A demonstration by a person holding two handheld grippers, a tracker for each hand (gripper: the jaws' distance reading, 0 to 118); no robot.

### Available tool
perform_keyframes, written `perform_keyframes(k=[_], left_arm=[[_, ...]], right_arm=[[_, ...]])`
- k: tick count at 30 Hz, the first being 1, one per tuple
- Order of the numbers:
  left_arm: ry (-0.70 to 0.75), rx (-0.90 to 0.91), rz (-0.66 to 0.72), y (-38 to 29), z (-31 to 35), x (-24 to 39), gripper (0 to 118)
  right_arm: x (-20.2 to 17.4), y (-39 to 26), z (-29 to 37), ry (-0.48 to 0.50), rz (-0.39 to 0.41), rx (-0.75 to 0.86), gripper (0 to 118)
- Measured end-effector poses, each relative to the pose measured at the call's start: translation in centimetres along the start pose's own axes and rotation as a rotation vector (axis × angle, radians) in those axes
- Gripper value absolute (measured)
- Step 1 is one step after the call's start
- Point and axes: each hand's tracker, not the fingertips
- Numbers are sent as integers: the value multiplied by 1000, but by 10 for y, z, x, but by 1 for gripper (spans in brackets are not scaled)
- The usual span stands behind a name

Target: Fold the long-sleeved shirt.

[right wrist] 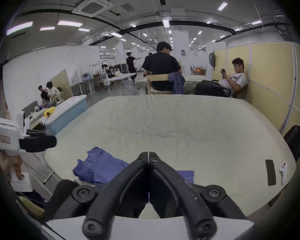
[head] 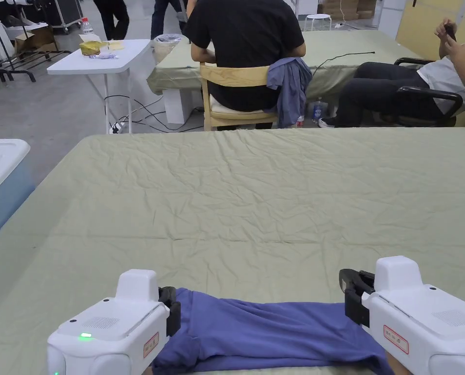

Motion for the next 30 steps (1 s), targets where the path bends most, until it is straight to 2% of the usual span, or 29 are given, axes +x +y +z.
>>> perform_keyframes(k=[2, 6, 11, 14, 15, 17, 20, 21, 22, 23, 24, 27, 30], left_arm=[[-3, -16, -8, 0, 2, 0, 0], [-99, -62, 19, 8, -1, -18, 0], [-298, -171, 197, 18, -26, -74, 0], [-389, -274, 243, 14, -50, -110, 0], [-361, -252, 272, 11, -57, -122, 0], [-434, -295, 352, 5, -72, -146, 0], [-447, -329, 343, -4, -89, -165, 0], [-443, -336, 347, -6, -96, -171, 6], [-445, -343, 361, -8, -102, -177, 21], [-439, -337, 365, -10, -109, -182, 51], [-450, -332, 371, -13, -114, -181, 74], [-434, -348, 331, -21, -137, -191, 74], [-474, -457, 346, -30, -166, -198, 74]], right_arm=[[-4, 0, -1, -8, 23, -11, 1], [-4, 0, 0, 12, 15, -16, 1], [-9, -2, -10, 36, 35, -52, 1], [-15, -7, -21, 34, 69, -89, 1], [-17, -8, -25, 34, 81, -105, 1], [-20, -11, -34, 37, 109, -136, 1], [-24, -11, -47, 28, 130, -173, 1], [-23, -12, -52, 32, 121, -187, 1], [-24, -12, -56, 31, 115, -192, 1], [-24, -11, -60, 28, 111, -198, 1], [-24, -11, -66, 26, 105, -207, 1], [-21, -11, -79, 17, 95, -234, 1], [-19, -13, -91, 8, 92, -261, 1]])
